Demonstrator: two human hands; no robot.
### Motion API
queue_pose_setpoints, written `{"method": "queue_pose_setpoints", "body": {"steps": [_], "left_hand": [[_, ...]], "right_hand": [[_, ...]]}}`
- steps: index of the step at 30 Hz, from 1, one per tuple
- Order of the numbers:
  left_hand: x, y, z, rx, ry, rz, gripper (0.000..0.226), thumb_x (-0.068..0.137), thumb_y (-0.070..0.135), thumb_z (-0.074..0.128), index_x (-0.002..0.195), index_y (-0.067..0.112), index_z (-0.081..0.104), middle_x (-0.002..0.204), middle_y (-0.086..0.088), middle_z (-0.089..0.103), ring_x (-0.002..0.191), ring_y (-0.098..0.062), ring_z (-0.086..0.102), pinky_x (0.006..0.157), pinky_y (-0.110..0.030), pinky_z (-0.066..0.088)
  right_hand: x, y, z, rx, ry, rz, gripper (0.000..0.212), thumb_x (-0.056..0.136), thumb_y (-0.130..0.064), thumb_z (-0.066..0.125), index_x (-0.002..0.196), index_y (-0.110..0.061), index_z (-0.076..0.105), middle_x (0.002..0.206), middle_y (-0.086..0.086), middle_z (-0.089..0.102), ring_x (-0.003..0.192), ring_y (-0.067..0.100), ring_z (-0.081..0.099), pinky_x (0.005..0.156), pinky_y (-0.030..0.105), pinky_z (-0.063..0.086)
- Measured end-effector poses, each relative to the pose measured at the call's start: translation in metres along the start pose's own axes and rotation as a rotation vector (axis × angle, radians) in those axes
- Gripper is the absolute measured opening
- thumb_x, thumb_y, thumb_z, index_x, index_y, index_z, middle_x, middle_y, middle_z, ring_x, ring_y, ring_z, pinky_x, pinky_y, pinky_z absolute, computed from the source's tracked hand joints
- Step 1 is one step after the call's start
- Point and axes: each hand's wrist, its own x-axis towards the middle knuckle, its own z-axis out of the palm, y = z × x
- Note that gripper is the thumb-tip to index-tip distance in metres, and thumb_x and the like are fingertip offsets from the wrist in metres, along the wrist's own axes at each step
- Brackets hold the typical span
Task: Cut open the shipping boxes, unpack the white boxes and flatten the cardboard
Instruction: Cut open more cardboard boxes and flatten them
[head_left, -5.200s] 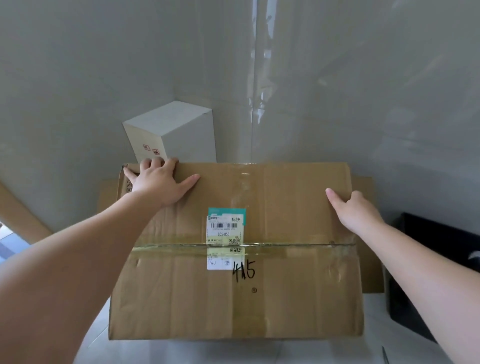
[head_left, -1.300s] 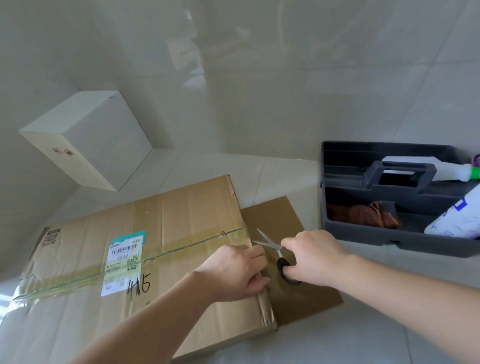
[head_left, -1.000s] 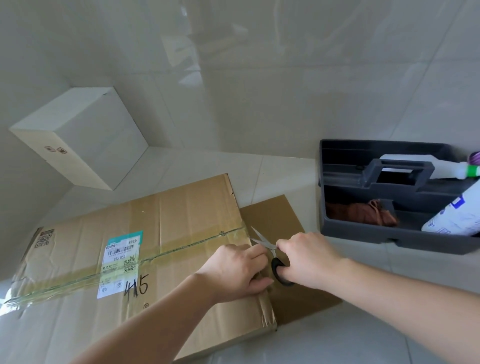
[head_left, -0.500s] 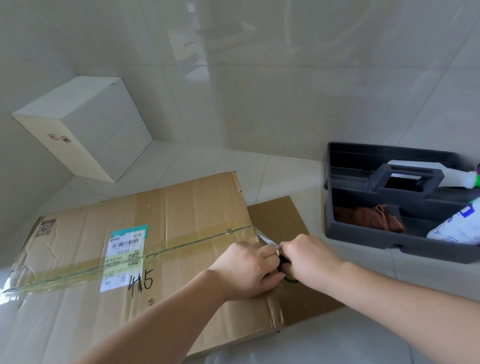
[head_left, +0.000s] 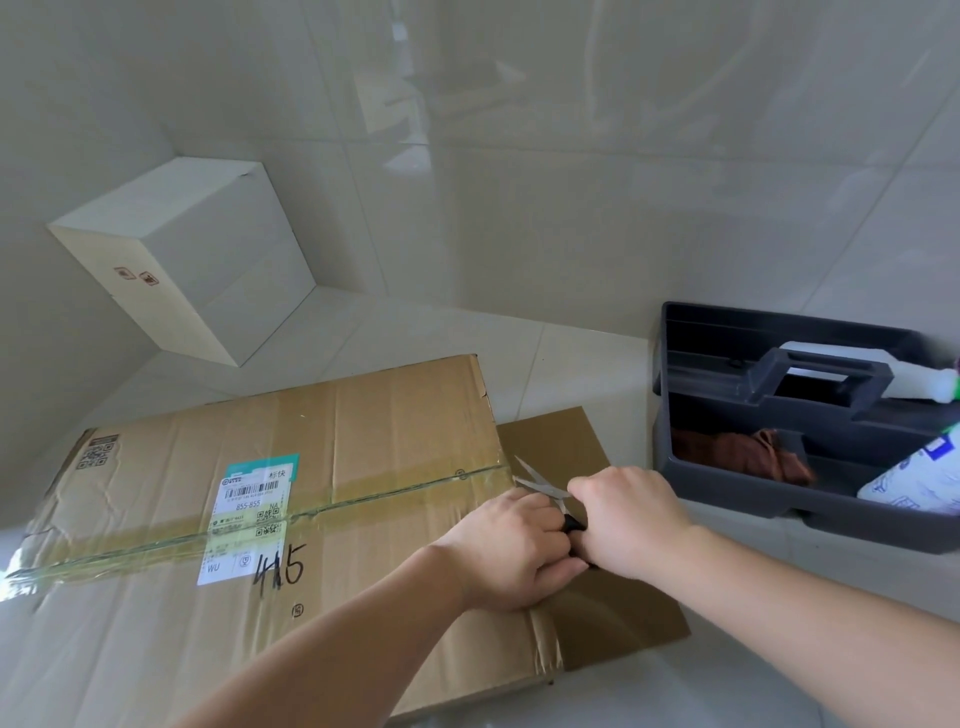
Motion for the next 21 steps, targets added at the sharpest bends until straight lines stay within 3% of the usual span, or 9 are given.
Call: {"method": "queue_pose_setpoints", "body": {"steps": [7, 9, 15, 18, 21], "left_hand": [[0.001, 0.001, 0.003, -0.042, 0.012, 0.005, 0.03, 0.087, 0.018, 0.066, 0.061, 0.006, 0.059, 0.062, -0.007, 0.056, 0.061, -0.027, 0.049, 0.065, -0.033, 0.046], [0.001, 0.0, 0.002, -0.038, 0.009, 0.014, 0.033, 0.087, 0.019, 0.066, 0.058, 0.006, 0.057, 0.06, -0.006, 0.054, 0.06, -0.026, 0.048, 0.063, -0.032, 0.045], [0.003, -0.002, 0.001, -0.064, -0.02, -0.007, 0.037, 0.09, 0.02, 0.061, 0.056, 0.006, 0.057, 0.057, -0.006, 0.055, 0.06, -0.026, 0.048, 0.063, -0.033, 0.044], [0.002, -0.001, 0.0, -0.07, -0.033, -0.025, 0.039, 0.092, 0.022, 0.057, 0.056, 0.006, 0.058, 0.055, -0.005, 0.056, 0.059, -0.025, 0.045, 0.065, -0.034, 0.044], [0.003, 0.0, -0.002, -0.068, -0.024, -0.029, 0.041, 0.092, 0.02, 0.057, 0.053, 0.006, 0.056, 0.052, -0.005, 0.054, 0.055, -0.023, 0.04, 0.064, -0.033, 0.043]], "right_hand": [[0.014, 0.005, 0.0, -0.038, -0.026, -0.056, 0.011, 0.083, -0.023, 0.053, 0.074, -0.018, 0.048, 0.062, -0.004, 0.04, 0.061, 0.022, 0.046, 0.049, 0.029, 0.028], [0.016, 0.007, -0.001, -0.033, -0.018, -0.049, 0.013, 0.086, -0.02, 0.05, 0.073, -0.017, 0.048, 0.061, -0.002, 0.04, 0.059, 0.023, 0.046, 0.047, 0.03, 0.027], [0.025, 0.012, -0.01, -0.026, 0.086, -0.014, 0.023, 0.083, -0.042, 0.052, 0.076, -0.02, 0.055, 0.061, -0.005, 0.047, 0.062, 0.024, 0.049, 0.05, 0.028, 0.029], [0.018, 0.019, -0.003, -0.009, 0.125, -0.02, 0.038, 0.077, -0.054, 0.047, 0.089, -0.023, 0.066, 0.072, -0.005, 0.063, 0.068, 0.022, 0.06, 0.054, 0.027, 0.039], [0.013, 0.025, 0.002, -0.015, 0.163, -0.046, 0.046, 0.074, -0.056, 0.043, 0.096, -0.024, 0.067, 0.076, -0.004, 0.066, 0.07, 0.02, 0.063, 0.054, 0.026, 0.04]]}}
